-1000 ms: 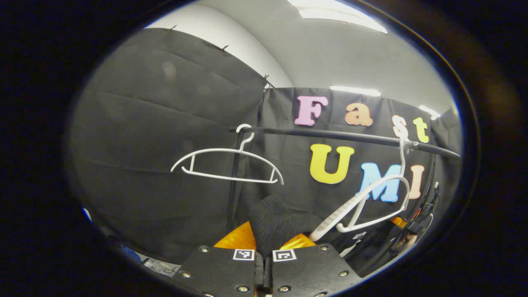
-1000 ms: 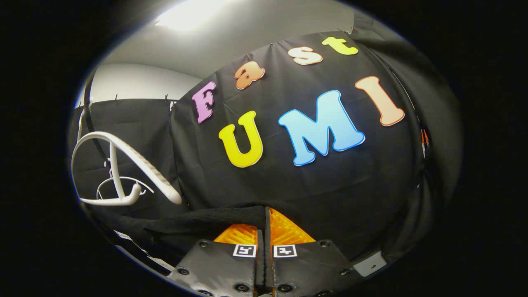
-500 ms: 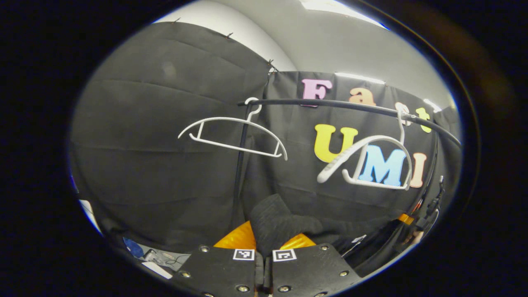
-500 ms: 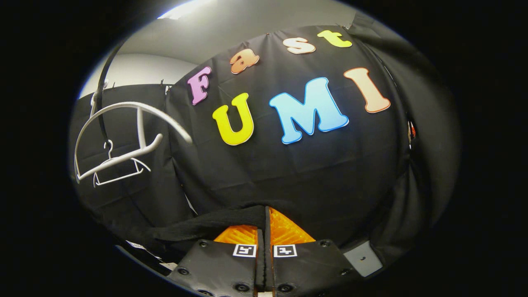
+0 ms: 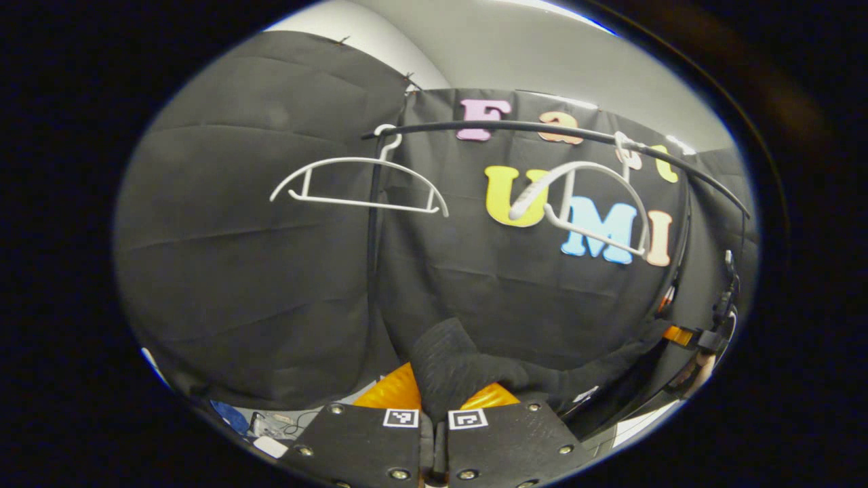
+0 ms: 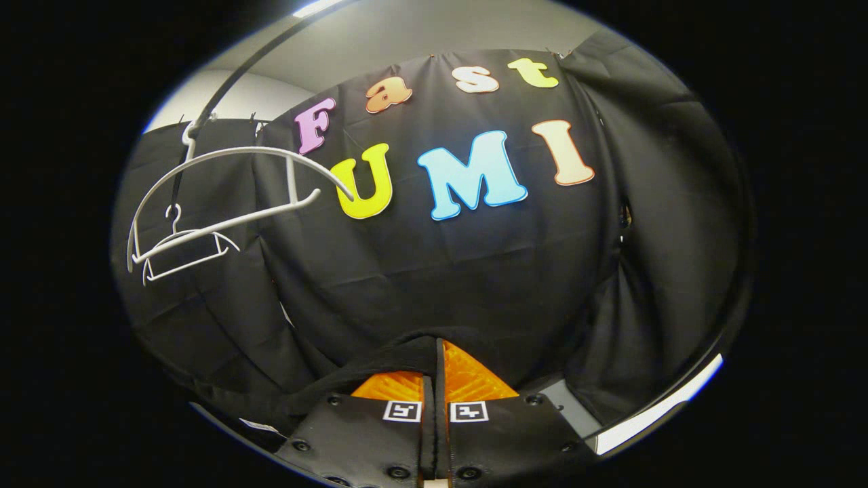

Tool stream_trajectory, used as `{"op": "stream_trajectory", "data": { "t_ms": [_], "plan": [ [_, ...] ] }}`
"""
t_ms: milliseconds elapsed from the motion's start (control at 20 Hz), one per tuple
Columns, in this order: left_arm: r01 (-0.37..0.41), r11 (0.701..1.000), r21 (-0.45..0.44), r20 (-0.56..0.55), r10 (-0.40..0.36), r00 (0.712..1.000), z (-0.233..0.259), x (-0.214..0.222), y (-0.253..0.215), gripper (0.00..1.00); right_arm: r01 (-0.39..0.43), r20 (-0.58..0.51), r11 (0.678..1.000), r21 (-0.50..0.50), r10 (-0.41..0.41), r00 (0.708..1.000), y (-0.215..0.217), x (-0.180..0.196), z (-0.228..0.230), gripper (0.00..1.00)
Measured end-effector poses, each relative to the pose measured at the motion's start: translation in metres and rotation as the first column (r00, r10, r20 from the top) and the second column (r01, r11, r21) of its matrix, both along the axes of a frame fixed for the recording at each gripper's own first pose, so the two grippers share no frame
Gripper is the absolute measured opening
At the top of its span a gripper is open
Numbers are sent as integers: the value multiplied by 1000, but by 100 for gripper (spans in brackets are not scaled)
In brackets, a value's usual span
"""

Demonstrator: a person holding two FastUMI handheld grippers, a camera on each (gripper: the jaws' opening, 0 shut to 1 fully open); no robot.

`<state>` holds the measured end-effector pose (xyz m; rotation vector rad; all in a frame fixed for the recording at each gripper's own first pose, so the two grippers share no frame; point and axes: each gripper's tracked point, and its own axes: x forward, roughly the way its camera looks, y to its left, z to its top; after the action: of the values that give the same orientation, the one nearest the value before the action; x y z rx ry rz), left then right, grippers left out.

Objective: Grasp the clothes on the hanger with both hands and then place them into the laundry hamper below.

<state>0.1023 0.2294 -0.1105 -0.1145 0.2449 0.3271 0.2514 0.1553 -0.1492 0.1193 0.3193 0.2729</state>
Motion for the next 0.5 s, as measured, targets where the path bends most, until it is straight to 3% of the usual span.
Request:
{"op": "stream_trajectory", "data": {
  "t_ms": [150,300,500],
  "plan": [
    [137,990,22,-18,-136,991,-12,12,-25,1,40,-3,999,-32,-40,999,-7,-37,5,1],
    [266,963,38,-31,-265,964,-24,23,-52,2,72,-28,996,-45,-73,997,-8,-73,-1,0],
    [373,928,-1,-74,-372,925,-64,28,-77,1,79,-100,994,-72,-86,991,-3,-114,-24,1]
  ]
}}
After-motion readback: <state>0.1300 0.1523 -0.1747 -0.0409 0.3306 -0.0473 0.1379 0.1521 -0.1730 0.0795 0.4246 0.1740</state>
